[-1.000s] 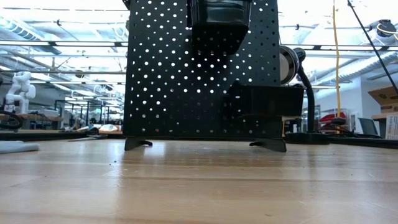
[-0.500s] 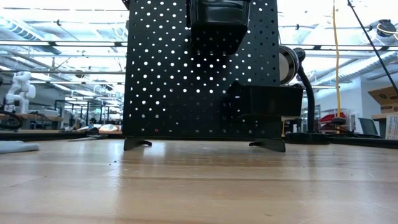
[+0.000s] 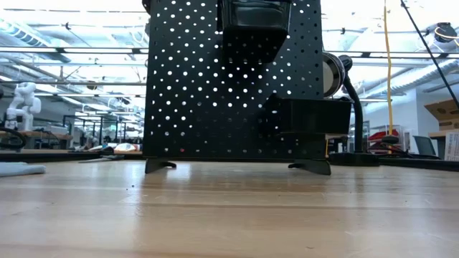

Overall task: Hang tools onto peg board
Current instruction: Unhang the black pliers from the black peg board

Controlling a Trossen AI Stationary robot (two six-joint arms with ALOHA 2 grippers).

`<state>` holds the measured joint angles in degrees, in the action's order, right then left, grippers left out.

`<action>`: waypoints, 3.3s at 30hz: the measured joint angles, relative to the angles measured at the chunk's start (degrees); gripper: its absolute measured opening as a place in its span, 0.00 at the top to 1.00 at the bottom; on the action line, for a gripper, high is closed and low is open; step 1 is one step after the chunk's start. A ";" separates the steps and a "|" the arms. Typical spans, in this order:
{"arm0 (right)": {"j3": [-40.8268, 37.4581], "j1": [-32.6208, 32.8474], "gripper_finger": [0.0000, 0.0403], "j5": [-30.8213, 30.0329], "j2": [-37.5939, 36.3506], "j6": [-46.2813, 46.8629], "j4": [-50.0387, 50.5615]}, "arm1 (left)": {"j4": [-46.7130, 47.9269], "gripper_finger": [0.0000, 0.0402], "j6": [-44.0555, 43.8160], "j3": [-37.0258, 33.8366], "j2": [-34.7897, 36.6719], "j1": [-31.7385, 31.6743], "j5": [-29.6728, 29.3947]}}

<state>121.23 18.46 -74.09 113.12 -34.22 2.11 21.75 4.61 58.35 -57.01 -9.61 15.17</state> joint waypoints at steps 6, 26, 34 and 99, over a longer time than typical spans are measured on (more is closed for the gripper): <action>0.00 0.00 0.94 0.07 0.00 0.02 -0.02 | 0.14 0.53 -0.88 0.00 0.04 0.02 0.22; -0.20 -0.02 0.94 0.84 0.26 0.59 0.61 | -2.09 0.45 -1.12 0.20 4.38 0.11 -1.48; -0.20 0.02 0.94 0.69 0.26 0.57 0.55 | -5.24 0.45 -1.27 0.26 5.68 0.04 -1.46; -0.13 1.05 0.94 -1.35 0.24 1.55 -1.16 | -16.04 0.86 -2.67 0.57 -0.09 -0.07 -1.28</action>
<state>121.10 19.51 -75.44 113.36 -32.67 0.95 5.72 1.93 58.92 -57.11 -9.67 13.89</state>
